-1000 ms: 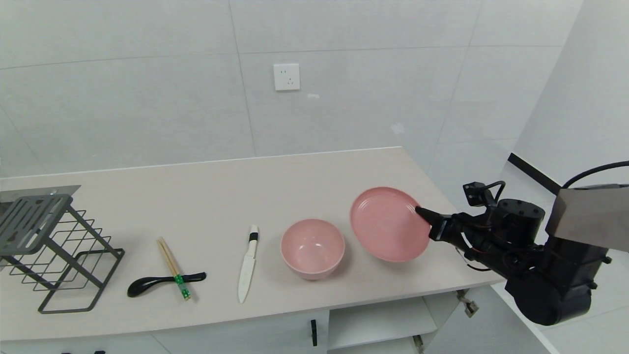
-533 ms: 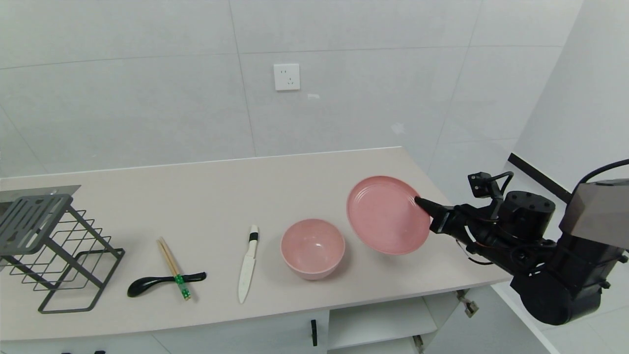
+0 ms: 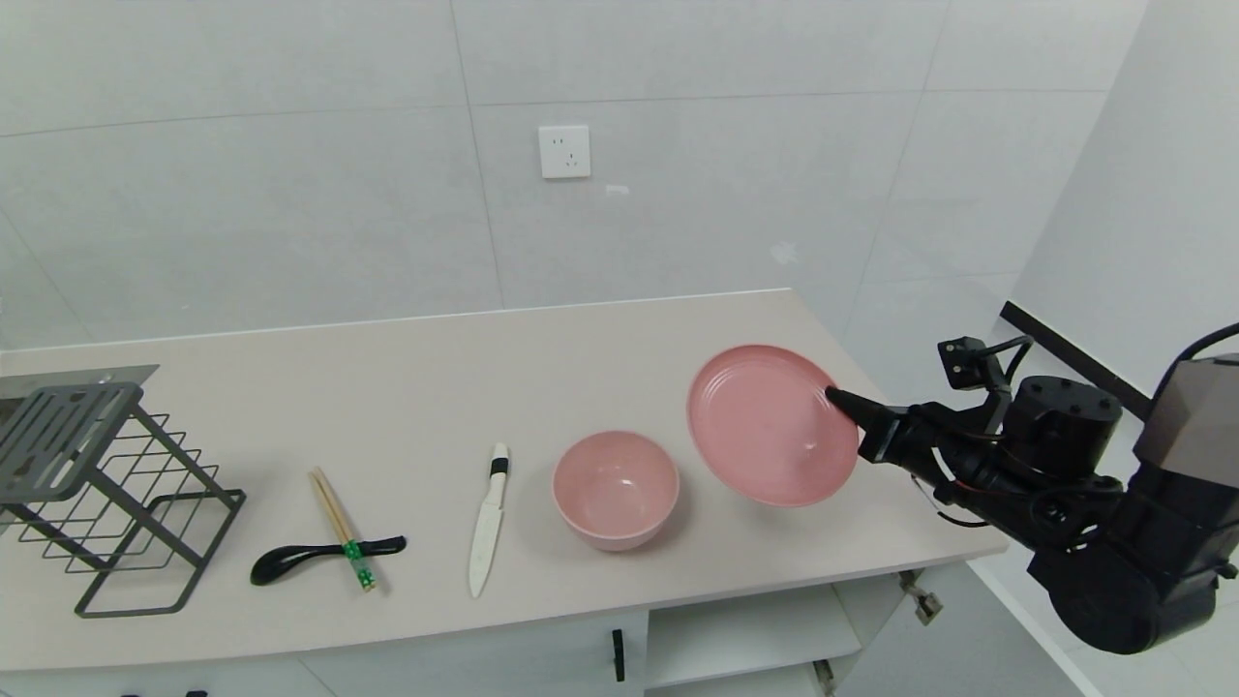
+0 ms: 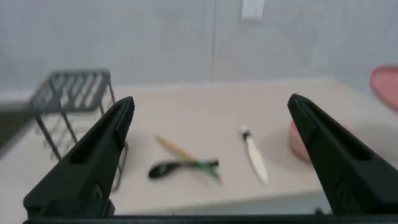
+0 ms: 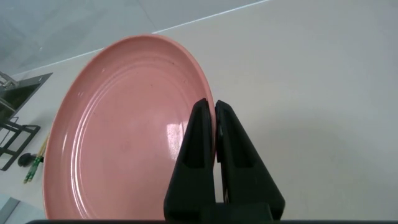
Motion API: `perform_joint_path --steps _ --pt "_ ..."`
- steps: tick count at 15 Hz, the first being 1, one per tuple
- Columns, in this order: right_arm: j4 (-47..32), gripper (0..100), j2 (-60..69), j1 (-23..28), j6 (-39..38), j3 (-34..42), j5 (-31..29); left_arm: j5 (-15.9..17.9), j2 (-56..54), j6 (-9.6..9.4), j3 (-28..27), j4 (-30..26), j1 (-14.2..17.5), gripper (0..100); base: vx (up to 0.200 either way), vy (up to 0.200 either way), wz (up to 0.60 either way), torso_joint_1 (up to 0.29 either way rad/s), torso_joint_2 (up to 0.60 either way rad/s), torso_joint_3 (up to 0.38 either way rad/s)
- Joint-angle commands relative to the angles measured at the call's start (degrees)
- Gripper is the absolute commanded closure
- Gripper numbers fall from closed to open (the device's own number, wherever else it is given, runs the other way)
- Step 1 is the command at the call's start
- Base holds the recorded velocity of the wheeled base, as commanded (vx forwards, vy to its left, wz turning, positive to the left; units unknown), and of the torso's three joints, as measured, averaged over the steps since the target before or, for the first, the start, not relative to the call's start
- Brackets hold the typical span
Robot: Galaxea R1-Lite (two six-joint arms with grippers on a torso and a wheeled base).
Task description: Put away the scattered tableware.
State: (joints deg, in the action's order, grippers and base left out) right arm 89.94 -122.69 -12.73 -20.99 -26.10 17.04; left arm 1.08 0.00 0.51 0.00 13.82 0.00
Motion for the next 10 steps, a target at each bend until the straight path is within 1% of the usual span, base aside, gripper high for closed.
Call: perform_joint_path --steps 1,2,3,4,5,6,7,8,10 --pt "0.1 100 1.4 -0.2 0.0 0.3 0.1 1.1 0.1 0.02 -0.6 3.1 0.0 0 0.0 0.0 0.0 0.0 0.0 0.0" --pt "0.1 100 1.7 0.0 0.0 0.4 0.1 2.6 0.1 0.54 -1.6 2.5 0.0 0 0.0 0.0 0.0 0.0 0.0 0.0" --pt "0.1 100 2.9 0.2 0.0 0.6 0.1 3.8 1.0 2.3 -6.0 1.0 -0.4 0 0.0 0.0 0.0 0.0 0.0 0.0" --pt "0.1 100 3.2 0.3 0.0 0.7 0.1 3.8 2.2 3.79 -9.1 -0.5 -0.6 0 0.0 0.0 0.0 0.0 0.0 0.0" --pt "0.1 100 3.3 0.4 0.0 0.3 0.1 4.1 4.9 8.54 -15.5 -5.3 -1.6 0 0.0 0.0 0.0 0.0 0.0 0.0" --pt "0.1 100 3.8 0.3 0.0 0.4 0.1 4.9 6.8 11.09 -18.6 -8.7 -2.8 0 0.0 0.0 0.0 0.0 0.0 0.0" --pt "0.1 100 4.2 0.1 0.0 0.7 0.1 5.9 8.3 12.58 -20.2 -11.2 -4.0 0 0.0 0.0 0.0 0.0 0.0 0.0" --pt "0.1 100 4.6 0.0 0.0 0.9 0.2 6.8 10.2 13.2 -20.2 -12.4 -5.0 0 0.0 0.0 0.0 0.0 0.0 0.0" --pt "0.1 100 5.0 0.0 0.0 0.9 0.2 8.3 15.6 13.2 -19.1 -11.5 -5.7 0 0.0 0.0 0.0 0.0 0.0 0.0"
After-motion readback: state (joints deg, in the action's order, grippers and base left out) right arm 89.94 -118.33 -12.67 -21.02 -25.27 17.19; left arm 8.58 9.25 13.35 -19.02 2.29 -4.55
